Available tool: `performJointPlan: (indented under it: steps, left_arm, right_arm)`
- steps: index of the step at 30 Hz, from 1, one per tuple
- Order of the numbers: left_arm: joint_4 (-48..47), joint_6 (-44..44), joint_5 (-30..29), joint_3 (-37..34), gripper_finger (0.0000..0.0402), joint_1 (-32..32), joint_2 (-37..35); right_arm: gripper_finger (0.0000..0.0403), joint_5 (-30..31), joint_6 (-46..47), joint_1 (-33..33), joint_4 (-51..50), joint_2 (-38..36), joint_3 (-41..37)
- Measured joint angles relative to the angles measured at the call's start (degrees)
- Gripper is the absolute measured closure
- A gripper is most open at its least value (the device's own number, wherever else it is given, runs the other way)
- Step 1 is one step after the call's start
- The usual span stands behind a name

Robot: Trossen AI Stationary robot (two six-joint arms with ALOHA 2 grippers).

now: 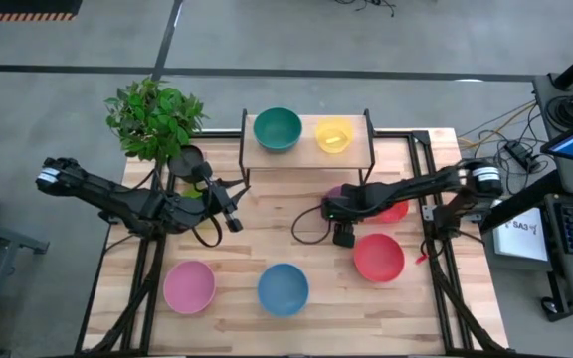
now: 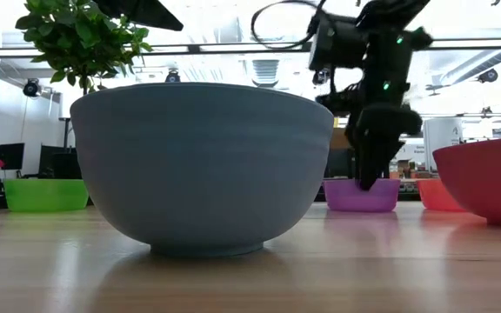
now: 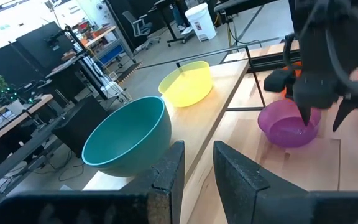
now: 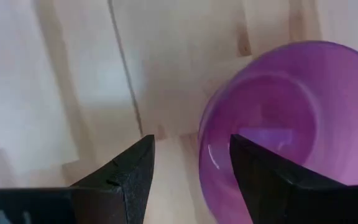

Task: Place and stack bowls onto a shelf
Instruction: Stack the small purple bowl on top of the small yellow bowl on the shelf

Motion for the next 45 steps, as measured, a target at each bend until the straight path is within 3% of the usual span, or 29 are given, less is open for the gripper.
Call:
performJointPlan:
  steps: [6, 17, 32, 40, 45]
  left_arm:
    - [-0.02, 0.00, 0.00, -0.02, 0.0334, 0.00, -0.02]
    - [-0.12, 0.17, 0.00, -0.02, 0.0334, 0.00, -0.02]
    - [0.01, 0.61, 0.00, -0.02, 0.0334, 0.00, -0.04]
    - [0.02, 0.61, 0.00, -0.02, 0.0334, 0.00, -0.04]
    - [0.02, 0.62, 0.00, -0.02, 0.0334, 0.00, -0.04]
  right_arm:
    - [0.0237, 1.50, -0.12, 0.00, -1.24, 4.30, 2.11]
    - [0.0385, 0.53, -0.16, 0.02, -1.69, 3.56, 2.72]
    - [0.0394, -2.60, -1.31, 3.24, -4.58, -1.20, 12.71]
    - [0.0394, 0.05, -7.92, 5.01, -6.45, -1.09, 23.53]
    - [0.0394, 6.10, -13.11, 4.70, -12.85, -1.12, 31.47]
